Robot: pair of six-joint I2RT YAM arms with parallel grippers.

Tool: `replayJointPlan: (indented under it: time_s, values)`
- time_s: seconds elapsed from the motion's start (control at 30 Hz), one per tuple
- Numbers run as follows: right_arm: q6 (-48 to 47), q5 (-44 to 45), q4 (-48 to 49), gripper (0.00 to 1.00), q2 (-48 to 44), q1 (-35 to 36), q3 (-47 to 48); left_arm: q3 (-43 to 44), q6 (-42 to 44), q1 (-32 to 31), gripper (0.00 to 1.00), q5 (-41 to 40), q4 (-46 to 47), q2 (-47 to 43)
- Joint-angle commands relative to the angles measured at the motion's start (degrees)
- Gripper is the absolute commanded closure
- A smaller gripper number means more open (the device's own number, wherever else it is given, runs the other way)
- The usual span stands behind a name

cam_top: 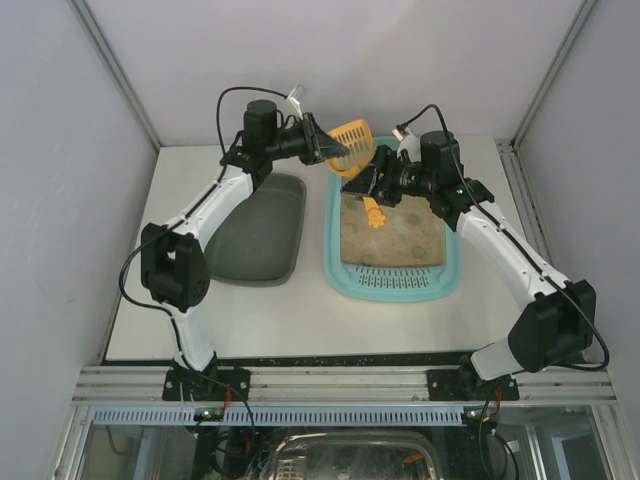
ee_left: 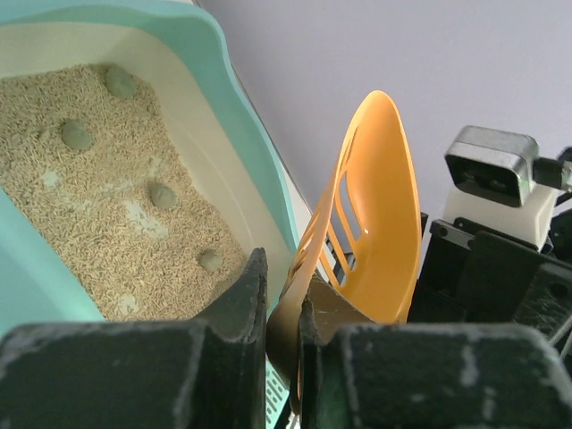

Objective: Clean the litter box

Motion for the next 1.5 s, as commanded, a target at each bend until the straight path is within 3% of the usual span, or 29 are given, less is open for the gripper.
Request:
replayJointPlan:
  time_s: [0.0,0.07,0.33,0.5,0.63,0.7,0.73,0.87,0.93,0.97,1.0,1.03,1.07,1.2,1.33,1.47]
  values:
    - [2.8,-2.2,5.6,0.48,1.1,0.2,1.5,-0.8,-1.6,-0.8,1.00,0.3,3.5,-4.3]
    - [2.7,-2.8,5.4,0.58,1.5,0.2,1.5,-0.5,-1.6,-0.9,1.00,-0.2,3.5,-4.5]
    - [2.1,-4.2,4.6,0.44,1.7,0.2,1.3,2.0,-1.6,-0.7,1.00,-0.9,3.5,-3.7]
    - [1.8,-5.1,5.5,0.48,1.4,0.2,-0.9,2.3,-1.1,-0.8,1.00,-1.5,3.2,-3.5]
    - [1.8,-5.1,5.5,0.62,1.4,0.2,-1.9,2.6,-0.2,-0.8,0.99,-2.4,2.6,-3.9]
    - [1.5,-5.0,5.6,0.81,1.4,0.1,-2.7,2.4,0.1,-0.7,0.97,-3.0,2.2,-4.6]
    - [1.4,-4.8,5.3,0.96,1.4,0.1,-3.0,2.2,0.4,-0.8,0.97,-3.4,1.6,-4.9]
    - [1.3,-2.0,2.0,1.00,0.6,0.1,-3.3,1.1,0.1,-0.4,0.94,-3.7,1.0,-5.7]
    - [1.1,1.9,-3.2,1.00,-1.2,0.0,-2.3,0.8,-0.8,0.2,0.84,-4.0,0.9,-6.0]
    - [0.2,4.2,-7.5,1.00,-1.7,0.0,-0.9,0.8,-1.5,0.5,0.70,-4.2,0.4,-6.1]
    - [-1.1,6.6,-12.5,1.00,-1.7,0.0,1.2,1.1,-2.2,0.9,0.46,-4.7,-0.8,-6.1]
    - [-2.6,9.0,-18.1,1.00,-1.5,0.0,3.5,1.9,-2.7,1.2,0.13,-5.5,-3.3,-6.0]
    - [-4.3,10.8,-22.8,1.00,-1.1,0.0,5.4,2.4,-2.9,1.7,0.01,-6.0,-5.2,-6.2]
    - [-10.8,17.8,-37.1,1.00,1.0,-0.1,8.9,2.5,-2.2,3.7,0.00,-5.8,-6.6,-7.4]
    - [-13.1,17.0,-32.8,1.00,3.3,-1.4,4.3,0.2,-0.6,4.4,0.00,-17.6,-13.5,-9.7]
    - [-16.7,14.0,-32.9,1.00,11.9,-2.3,6.9,-4.0,-8.0,2.9,0.00,-31.8,-24.1,-10.6]
